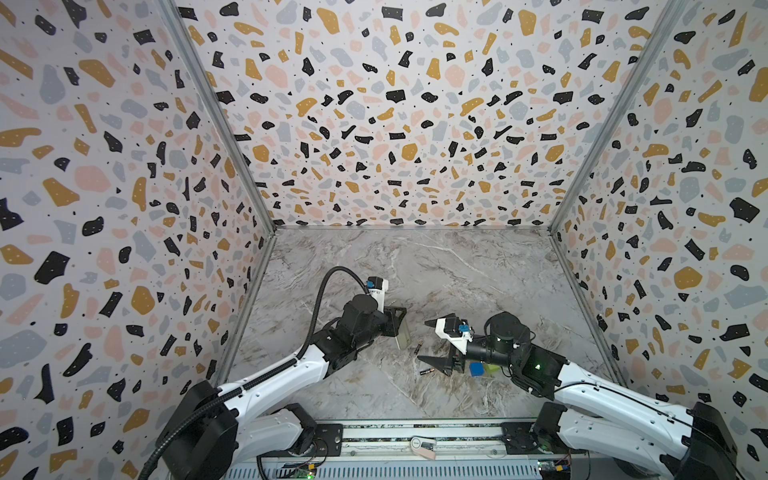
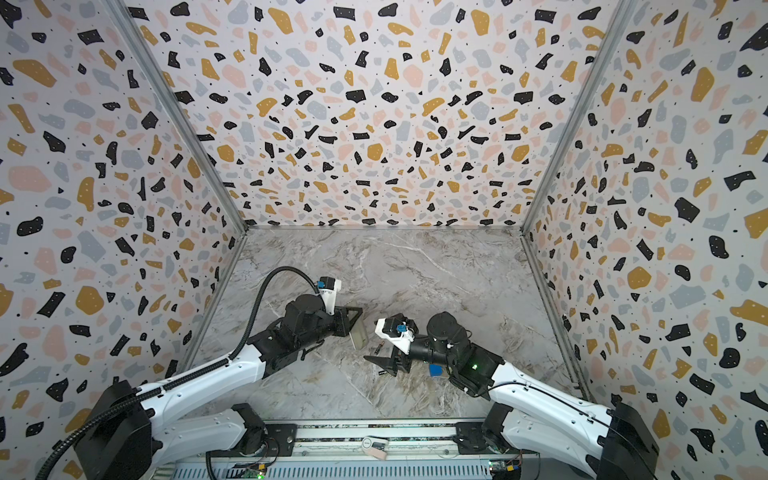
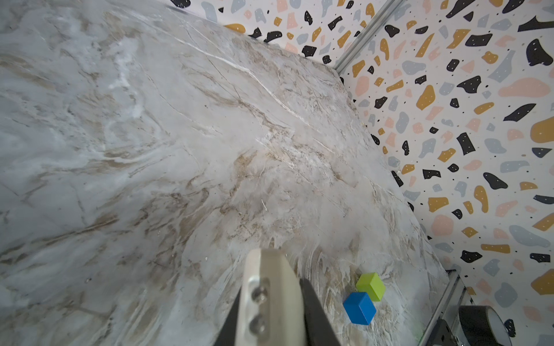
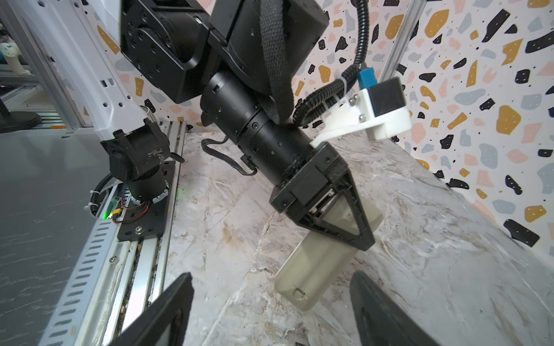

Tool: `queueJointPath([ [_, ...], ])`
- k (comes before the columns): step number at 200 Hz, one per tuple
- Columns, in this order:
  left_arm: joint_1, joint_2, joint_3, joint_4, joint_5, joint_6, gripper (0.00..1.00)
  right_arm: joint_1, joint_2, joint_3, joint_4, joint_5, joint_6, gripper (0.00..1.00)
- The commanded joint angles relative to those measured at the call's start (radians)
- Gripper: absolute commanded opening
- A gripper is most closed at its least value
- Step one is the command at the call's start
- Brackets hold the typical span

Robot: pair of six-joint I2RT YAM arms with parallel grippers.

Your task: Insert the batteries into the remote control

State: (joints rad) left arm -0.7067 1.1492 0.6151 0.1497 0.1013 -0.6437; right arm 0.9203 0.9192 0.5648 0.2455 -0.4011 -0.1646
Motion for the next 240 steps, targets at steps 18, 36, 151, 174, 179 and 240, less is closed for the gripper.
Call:
queueJointPath([
  [18, 0.009, 0.009, 0.015, -0.028, 0.122, 0.026, 0.0, -0.007, -0.049, -0.036, 0.053, 0.033, -0.092, 0.82],
  [36, 0.012, 0.017, 0.028, -0.075, 0.165, 0.045, 0.0, -0.005, -0.048, -0.069, 0.108, 0.014, -0.145, 0.82],
  [151, 0.076, 0.018, 0.016, -0.053, 0.412, 0.034, 0.0, 0.095, 0.044, -0.114, 0.167, 0.016, -0.41, 0.65],
  [174, 0.109, 0.01, 0.017, -0.059, 0.454, 0.028, 0.0, 0.132, 0.095, -0.097, 0.146, 0.086, -0.443, 0.64],
  [179, 0.111, 0.007, 0.016, -0.063, 0.459, 0.029, 0.0, 0.137, 0.104, -0.094, 0.144, 0.096, -0.447, 0.64],
  [240, 0.119, -0.003, -0.005, -0.033, 0.534, 0.002, 0.0, 0.175, 0.177, -0.079, 0.181, 0.228, -0.494, 0.52],
])
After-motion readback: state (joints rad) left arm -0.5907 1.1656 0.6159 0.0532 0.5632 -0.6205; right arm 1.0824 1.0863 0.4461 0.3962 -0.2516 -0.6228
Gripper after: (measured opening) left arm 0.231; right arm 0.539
